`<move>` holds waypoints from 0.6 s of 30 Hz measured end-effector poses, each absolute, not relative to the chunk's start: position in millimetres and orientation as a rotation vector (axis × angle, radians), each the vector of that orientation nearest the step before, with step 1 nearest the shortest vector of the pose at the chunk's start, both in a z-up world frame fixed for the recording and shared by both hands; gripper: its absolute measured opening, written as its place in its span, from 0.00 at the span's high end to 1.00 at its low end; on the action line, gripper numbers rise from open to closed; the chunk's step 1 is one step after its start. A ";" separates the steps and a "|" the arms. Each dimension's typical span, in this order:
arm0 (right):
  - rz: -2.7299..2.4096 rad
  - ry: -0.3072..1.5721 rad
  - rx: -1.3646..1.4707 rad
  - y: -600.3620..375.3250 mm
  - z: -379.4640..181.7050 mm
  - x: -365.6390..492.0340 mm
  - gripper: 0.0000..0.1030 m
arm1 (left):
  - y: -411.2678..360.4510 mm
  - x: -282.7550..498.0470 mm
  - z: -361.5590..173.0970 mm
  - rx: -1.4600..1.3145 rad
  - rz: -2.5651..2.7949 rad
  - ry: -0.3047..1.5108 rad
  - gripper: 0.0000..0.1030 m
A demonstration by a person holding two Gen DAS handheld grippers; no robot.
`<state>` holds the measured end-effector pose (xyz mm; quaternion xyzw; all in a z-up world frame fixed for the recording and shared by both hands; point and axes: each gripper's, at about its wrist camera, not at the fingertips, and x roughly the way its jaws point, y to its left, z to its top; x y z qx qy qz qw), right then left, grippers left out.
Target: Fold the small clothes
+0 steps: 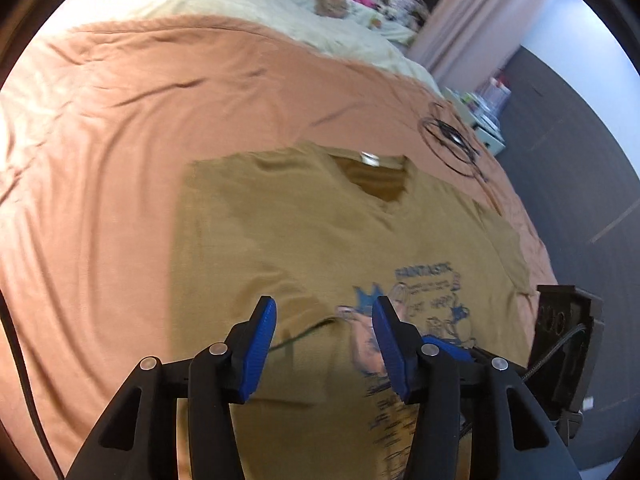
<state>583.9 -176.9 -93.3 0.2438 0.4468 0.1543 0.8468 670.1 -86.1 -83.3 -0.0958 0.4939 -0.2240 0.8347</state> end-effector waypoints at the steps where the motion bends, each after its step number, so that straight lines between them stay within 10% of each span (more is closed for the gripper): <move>1: 0.331 0.942 0.494 -171.7 -92.2 586.0 0.32 | -78.7 668.2 -82.2 -0.203 -0.450 1.044 0.49; 18: 0.438 0.971 0.160 -66.0 -83.6 641.2 0.55 | 37.8 630.3 -118.3 -0.279 -0.232 1.093 0.50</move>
